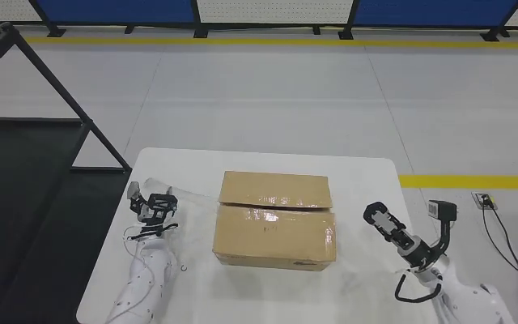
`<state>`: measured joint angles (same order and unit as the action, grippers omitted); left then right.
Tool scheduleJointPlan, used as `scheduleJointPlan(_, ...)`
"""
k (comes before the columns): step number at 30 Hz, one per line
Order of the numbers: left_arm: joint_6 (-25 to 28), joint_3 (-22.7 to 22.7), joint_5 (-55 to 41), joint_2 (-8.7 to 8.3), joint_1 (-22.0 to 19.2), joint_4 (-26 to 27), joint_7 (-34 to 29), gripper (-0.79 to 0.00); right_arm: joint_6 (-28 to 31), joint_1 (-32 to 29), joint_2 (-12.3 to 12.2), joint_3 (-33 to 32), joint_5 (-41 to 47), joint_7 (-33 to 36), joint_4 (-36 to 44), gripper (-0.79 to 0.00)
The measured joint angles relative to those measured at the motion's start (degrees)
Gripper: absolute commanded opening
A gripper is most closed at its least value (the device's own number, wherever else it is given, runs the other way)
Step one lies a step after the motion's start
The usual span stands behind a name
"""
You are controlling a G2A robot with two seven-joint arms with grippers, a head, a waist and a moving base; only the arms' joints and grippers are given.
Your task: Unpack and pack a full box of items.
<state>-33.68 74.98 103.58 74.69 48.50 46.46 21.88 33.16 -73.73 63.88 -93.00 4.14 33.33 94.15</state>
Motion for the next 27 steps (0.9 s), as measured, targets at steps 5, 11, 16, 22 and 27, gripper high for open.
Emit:
scheduleJointPlan(5,-1.2,2.6,-0.5,-0.59,4.6,5.6,-1.4,0.0,0.0,1.8,-0.1,0.9,0.4,1.3,-1.0,0.0)
scheduleJointPlan(11,-3.0,5.0,-0.9,-0.89,10.4,11.6,-3.8,0.0,0.0,3.6,-0.3,1.8,0.6,2.5,-2.2,0.0)
scheduleJointPlan(16,-4.5,6.1,-0.2,-0.9,14.0,14.4,-6.2,0.0,0.1,4.5,-0.4,2.3,0.8,3.3,-2.5,0.0)
scheduleJointPlan(22,-5.3,7.2,1.0,-0.89,16.2,15.6,-9.5,0.0,0.0,6.0,-0.6,3.3,0.8,4.1,-3.2,0.0)
scheduleJointPlan(27,-5.5,9.1,1.2,-1.04,17.9,16.3,-11.5,0.0,0.0,7.2,-0.6,4.1,0.9,4.5,-4.1,0.0)
